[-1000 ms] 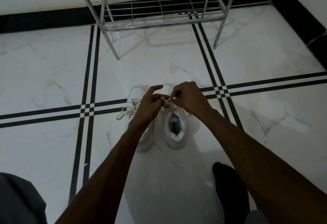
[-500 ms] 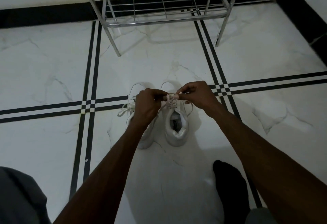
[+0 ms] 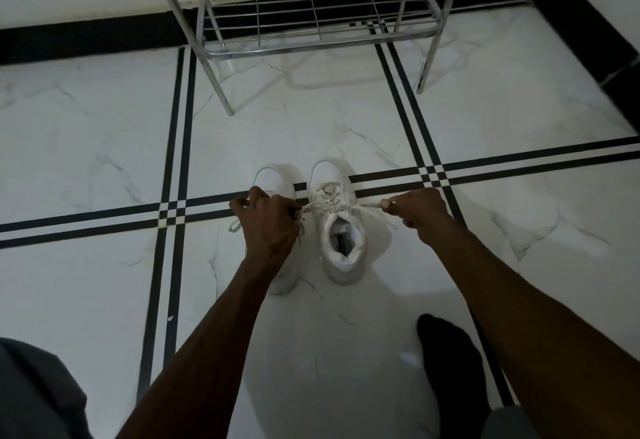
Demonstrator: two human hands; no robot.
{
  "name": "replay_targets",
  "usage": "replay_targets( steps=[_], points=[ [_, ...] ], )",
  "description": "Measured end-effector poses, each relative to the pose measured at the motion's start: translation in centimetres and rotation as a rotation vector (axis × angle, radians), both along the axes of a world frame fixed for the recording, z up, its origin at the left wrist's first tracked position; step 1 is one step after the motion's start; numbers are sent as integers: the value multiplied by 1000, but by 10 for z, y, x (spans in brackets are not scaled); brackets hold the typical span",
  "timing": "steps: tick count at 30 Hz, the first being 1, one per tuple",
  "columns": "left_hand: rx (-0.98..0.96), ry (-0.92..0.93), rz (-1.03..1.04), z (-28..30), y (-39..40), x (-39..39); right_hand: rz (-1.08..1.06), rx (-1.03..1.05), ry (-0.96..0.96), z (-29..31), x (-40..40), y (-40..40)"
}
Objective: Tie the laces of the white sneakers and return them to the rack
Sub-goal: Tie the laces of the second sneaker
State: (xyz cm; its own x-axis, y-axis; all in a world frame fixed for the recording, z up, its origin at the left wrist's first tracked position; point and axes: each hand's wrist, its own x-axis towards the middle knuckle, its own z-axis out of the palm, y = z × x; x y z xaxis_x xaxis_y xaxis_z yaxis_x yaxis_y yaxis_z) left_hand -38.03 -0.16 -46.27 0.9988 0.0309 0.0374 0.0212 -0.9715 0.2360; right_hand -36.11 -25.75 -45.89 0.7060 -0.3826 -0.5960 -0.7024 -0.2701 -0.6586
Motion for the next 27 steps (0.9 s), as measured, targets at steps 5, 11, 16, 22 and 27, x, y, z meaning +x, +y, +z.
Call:
replay_targets(
  steps=[5, 11, 16, 22, 27],
  points=[
    [13, 4, 51, 0, 0, 2, 130, -215, 11, 0, 3, 1],
    [-45, 12, 84, -4, 0, 2, 399, -452, 104, 14, 4, 5],
    [-131, 17, 71, -1, 2, -3, 162, -99, -108, 2, 3, 4],
    [-194, 41, 64, 5, 0, 0, 257, 65, -132, 32, 6, 12],
    [-252, 59, 50, 3, -2, 2, 584, 25, 59, 56, 8, 32]
  ],
)
